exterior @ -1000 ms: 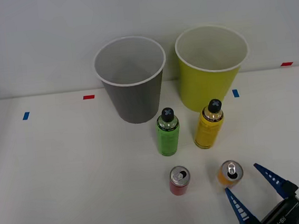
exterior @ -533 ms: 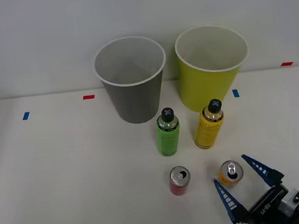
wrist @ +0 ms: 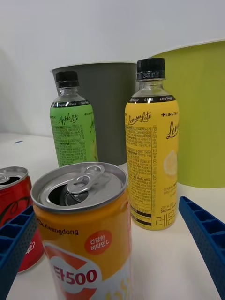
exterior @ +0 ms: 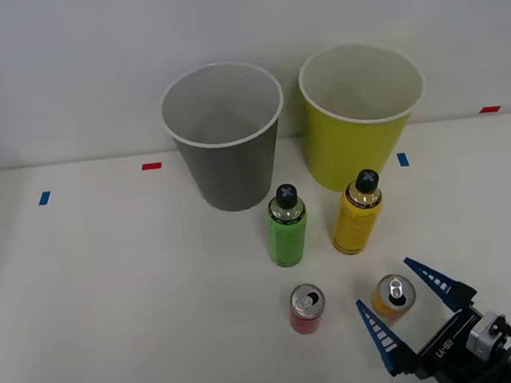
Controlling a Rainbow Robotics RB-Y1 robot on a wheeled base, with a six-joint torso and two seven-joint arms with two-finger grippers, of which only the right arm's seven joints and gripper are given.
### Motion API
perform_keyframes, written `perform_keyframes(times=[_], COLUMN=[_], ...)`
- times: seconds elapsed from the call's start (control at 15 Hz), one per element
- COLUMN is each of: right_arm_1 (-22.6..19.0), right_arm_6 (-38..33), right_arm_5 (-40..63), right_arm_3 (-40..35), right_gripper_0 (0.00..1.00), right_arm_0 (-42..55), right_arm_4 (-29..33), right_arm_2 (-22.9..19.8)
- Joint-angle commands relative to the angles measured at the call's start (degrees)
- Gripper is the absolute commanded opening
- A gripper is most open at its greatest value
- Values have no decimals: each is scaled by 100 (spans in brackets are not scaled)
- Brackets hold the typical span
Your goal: Put cans in the gray bin, plastic bottles in the light green bin
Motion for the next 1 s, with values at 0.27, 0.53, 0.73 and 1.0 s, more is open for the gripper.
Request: perform_keyframes(times=[0.27, 0.53, 0.73, 1.0], right_arm_1=[-82, -82, -82, -91], right_arm_6=[32, 41, 41, 41], right_arm_5=[0, 0, 0, -9], right_arm_3=[-19, -19, -19, -63], right_gripper_0=[4, 4, 4, 4], right_arm_0=[26, 26, 26, 96], right_arm_4=[-60, -69, -87, -174], right_arm_2=[2, 2, 2, 2])
